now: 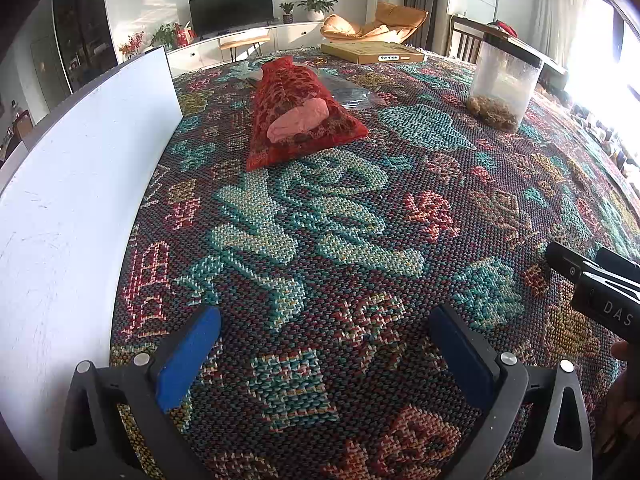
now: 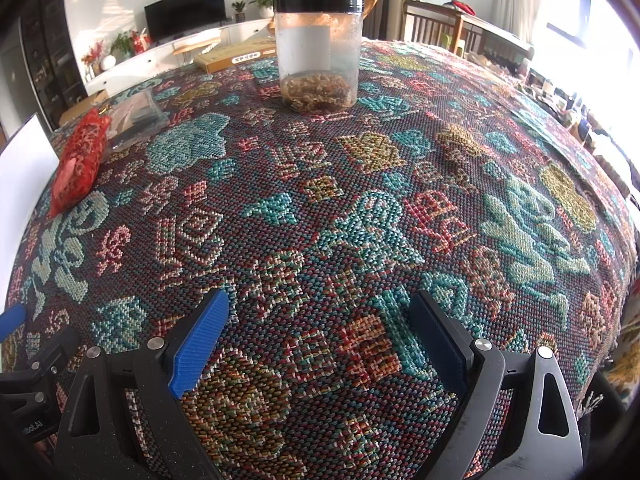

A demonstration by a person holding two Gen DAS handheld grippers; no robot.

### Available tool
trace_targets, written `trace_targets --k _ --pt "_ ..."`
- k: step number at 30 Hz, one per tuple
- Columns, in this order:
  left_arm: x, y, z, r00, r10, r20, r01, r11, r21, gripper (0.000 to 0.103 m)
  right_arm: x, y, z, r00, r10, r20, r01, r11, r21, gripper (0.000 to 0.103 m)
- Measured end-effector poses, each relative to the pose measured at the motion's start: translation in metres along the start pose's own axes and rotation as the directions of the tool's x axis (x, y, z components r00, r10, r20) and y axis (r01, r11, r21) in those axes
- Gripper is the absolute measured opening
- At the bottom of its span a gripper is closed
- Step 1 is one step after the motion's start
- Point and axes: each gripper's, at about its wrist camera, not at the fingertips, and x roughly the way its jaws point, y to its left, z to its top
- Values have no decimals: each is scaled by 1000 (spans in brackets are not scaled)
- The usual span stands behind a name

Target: Organize soft objects

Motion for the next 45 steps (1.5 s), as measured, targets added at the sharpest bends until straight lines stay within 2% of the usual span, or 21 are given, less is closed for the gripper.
trace_targets --k 32,34,38,41,45 --pt "0 1 0 1000 -2 -4 2 1000 -2 103 1 -1 0 1000 -1 1 1 1000 0 93" --pt "3 2 5 1000 -15 -18 15 1000 -19 103 1 -1 0 1000 -1 1 1 1000 1 93" --pt "7 11 23 995 -97 -7 95 989 -112 103 1 -1 0 1000 -1 0 1 1000 0 93" --pt "15 12 42 995 -100 -14 97 986 -135 103 1 0 0 1000 -1 1 1 1000 1 94" --pt "10 10 79 994 -93 50 99 985 -142 103 2 0 0 1000 -1 1 1 1000 1 94"
